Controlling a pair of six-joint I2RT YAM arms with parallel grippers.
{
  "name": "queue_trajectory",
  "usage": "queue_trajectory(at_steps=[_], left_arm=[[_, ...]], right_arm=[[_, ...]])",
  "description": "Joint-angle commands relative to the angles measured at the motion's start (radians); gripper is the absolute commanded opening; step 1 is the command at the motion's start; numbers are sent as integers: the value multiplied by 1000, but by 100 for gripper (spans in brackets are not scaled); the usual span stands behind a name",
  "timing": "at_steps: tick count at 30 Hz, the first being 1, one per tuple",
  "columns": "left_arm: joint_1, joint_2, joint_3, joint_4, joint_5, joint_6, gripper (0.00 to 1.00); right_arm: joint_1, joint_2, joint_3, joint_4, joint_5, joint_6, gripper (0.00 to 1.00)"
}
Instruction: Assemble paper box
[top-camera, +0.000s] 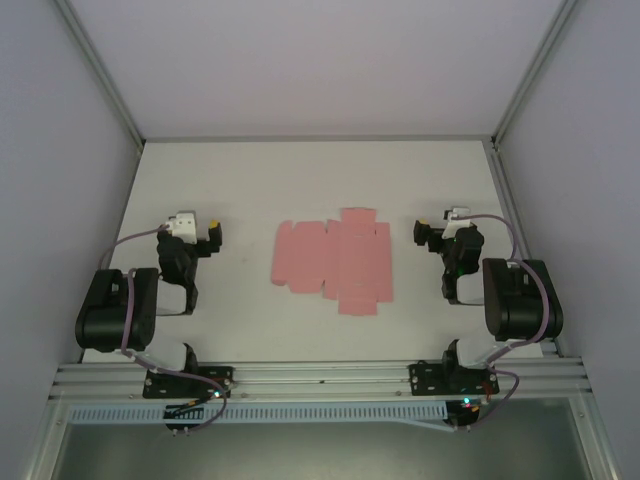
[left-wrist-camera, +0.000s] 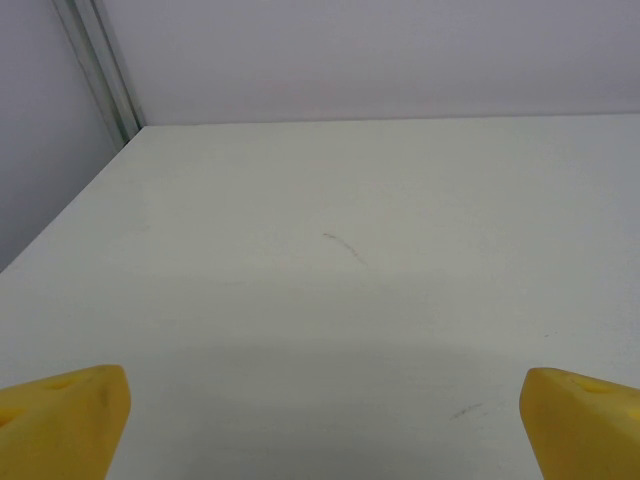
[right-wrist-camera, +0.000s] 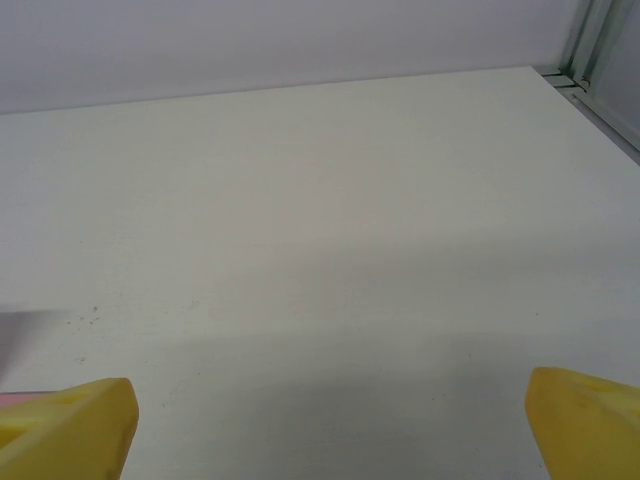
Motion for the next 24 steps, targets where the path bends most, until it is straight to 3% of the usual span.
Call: queue_trajectory(at_steps=[1,20,24], left_arm=[[-3,9,16,24,8,20,100],[2,5,28,2,38,21,100],[7,-101,87,-180,-40,-5,100]], right_arm=[[-1,-4,13,11,-3,22,100],[-2,-13,18,0,34,34,100],[5,-138,78,-220,39,32,100]])
